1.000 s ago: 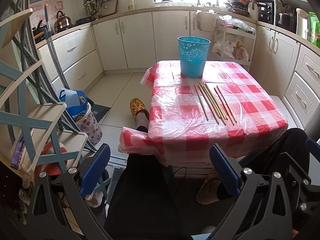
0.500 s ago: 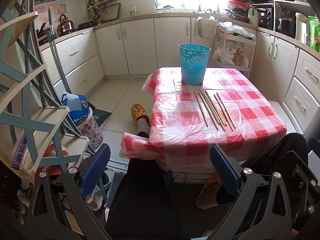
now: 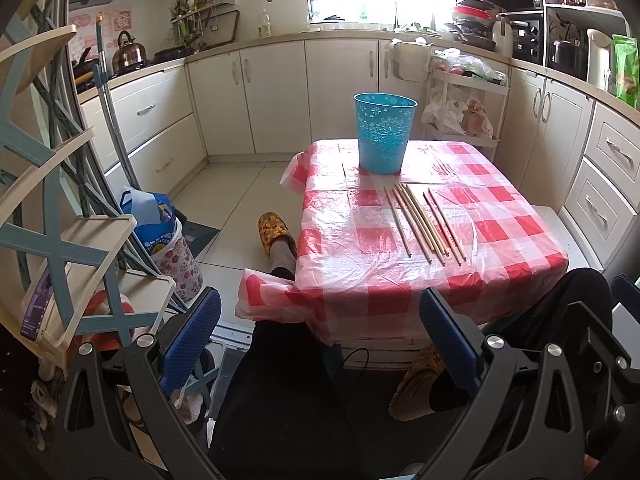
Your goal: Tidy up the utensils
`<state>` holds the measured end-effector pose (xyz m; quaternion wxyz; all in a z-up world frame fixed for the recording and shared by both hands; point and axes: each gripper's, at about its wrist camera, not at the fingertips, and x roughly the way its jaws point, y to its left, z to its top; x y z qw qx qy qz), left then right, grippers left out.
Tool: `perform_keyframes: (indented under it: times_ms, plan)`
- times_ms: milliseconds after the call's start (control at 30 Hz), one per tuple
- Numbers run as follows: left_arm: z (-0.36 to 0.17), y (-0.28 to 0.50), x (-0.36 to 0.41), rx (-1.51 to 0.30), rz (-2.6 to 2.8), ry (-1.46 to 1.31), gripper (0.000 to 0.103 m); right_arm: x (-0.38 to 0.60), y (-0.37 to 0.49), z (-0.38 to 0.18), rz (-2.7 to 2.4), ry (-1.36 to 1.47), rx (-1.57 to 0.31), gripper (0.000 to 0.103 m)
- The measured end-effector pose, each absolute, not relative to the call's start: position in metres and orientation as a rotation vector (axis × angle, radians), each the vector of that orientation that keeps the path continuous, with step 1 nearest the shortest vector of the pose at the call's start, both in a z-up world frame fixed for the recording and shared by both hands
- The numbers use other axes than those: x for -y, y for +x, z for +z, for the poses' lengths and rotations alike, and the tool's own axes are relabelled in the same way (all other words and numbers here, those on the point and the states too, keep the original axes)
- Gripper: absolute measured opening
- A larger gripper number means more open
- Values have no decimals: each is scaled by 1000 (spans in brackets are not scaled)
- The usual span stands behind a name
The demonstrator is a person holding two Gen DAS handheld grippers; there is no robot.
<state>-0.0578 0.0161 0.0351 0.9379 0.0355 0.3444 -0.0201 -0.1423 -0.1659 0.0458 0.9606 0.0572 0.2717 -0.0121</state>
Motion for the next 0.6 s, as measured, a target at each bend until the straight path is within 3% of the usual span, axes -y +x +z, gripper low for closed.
perform_keyframes:
  times_ms: [600]
  plan:
    - [29, -53, -19, -729, -53, 68, 95, 167, -140, 42, -26, 122, -567, 96]
